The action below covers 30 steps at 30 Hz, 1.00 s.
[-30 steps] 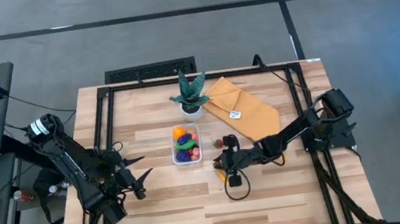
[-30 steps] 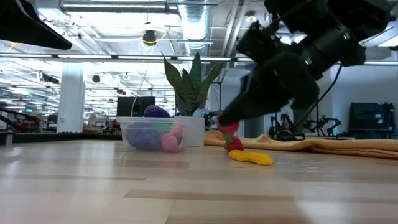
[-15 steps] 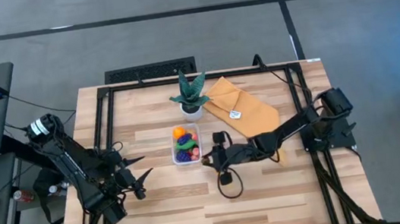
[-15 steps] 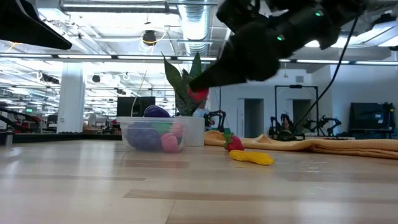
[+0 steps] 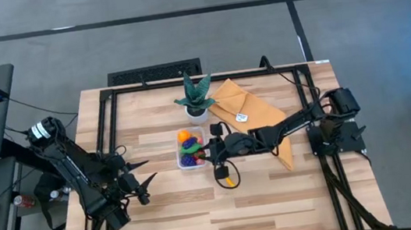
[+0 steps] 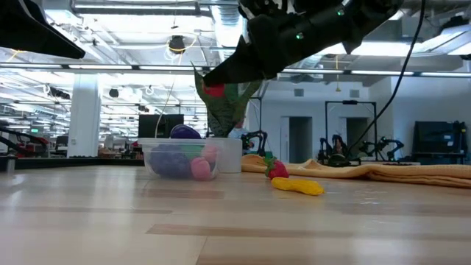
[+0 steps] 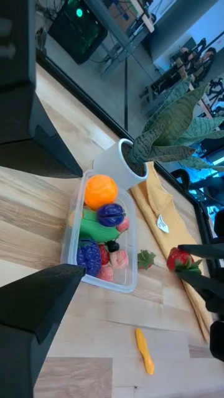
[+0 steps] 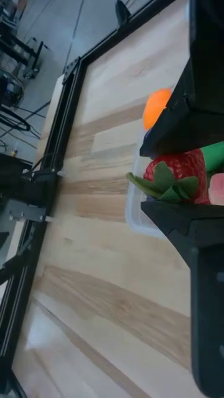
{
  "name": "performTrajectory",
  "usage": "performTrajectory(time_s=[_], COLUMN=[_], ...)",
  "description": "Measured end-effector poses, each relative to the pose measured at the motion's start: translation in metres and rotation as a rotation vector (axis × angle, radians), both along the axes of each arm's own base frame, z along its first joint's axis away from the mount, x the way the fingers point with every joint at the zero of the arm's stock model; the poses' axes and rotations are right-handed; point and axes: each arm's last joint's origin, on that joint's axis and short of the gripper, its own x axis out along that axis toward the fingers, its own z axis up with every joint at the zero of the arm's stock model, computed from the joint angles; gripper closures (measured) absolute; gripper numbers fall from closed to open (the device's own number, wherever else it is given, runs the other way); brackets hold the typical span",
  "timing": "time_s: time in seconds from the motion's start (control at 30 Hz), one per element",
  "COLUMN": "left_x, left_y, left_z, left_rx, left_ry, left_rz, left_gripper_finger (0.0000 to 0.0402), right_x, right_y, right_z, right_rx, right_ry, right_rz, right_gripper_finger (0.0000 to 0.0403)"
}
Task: Pick and placing Produce into tupperware
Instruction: Put the bottom strawberry into the transparent bin
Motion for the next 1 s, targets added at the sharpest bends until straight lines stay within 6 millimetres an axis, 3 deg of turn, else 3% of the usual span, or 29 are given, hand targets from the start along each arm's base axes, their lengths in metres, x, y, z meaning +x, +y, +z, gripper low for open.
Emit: performTrajectory(time_s=[0.9, 1.0], left_x=[0.0, 0.0], left_y=[0.0, 0.0], left_z=[0.0, 0.0], left_rx=[0.001, 0.001], left_ry=[0.0, 0.0], left_rz=[0.0, 0.0], left_gripper_finger=[0.0174, 0.0174], right_x=[0.001, 0.007], right_y=[-0.004, -0.005], right_z=[0.0, -0.01], right_rx=[0.01, 0.014], right_ry=[-0.009, -0.023], right_rz=[-0.013, -0.018], right_gripper_finger=[0.0294, 0.0294])
